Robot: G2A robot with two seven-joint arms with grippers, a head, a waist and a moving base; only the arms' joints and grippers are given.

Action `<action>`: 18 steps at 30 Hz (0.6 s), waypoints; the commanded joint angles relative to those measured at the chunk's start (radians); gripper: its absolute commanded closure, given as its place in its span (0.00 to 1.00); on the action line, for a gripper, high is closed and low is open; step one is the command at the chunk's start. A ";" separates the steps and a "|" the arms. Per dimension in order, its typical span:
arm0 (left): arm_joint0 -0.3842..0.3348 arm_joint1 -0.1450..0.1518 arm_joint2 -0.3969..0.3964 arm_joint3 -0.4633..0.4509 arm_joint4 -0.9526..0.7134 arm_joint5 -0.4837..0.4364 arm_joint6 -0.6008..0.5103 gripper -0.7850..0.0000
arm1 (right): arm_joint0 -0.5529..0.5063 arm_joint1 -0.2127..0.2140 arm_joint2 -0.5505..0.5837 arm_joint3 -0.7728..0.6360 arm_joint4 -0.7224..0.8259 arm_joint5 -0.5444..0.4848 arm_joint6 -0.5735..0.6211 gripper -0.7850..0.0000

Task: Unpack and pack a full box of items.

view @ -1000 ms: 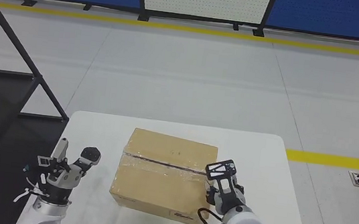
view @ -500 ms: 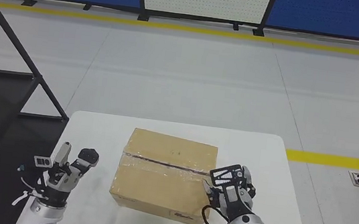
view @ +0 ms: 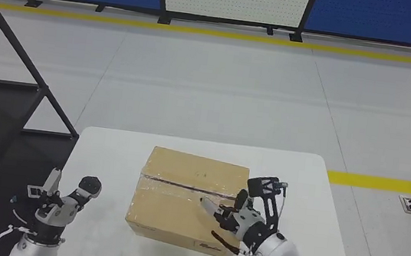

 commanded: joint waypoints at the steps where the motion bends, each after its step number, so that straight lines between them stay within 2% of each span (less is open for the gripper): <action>1: 0.007 0.000 -0.004 -0.002 -0.033 0.009 -0.003 0.00 | 0.028 -0.002 0.010 0.039 0.183 -0.009 0.021 0.00; 13: 0.024 0.002 -0.021 -0.005 -0.005 -0.010 -0.022 0.00 | 0.025 -0.002 0.010 0.040 0.184 -0.010 0.016 0.00; 16: 0.022 0.002 -0.016 -0.013 0.001 -0.001 -0.009 0.00 | 0.020 -0.006 -0.015 0.075 0.282 -0.001 -0.005 0.00; 18: 0.016 0.001 -0.009 -0.021 0.007 0.012 0.015 0.00 | 0.064 -0.015 -0.047 0.127 0.375 0.024 -0.024 0.00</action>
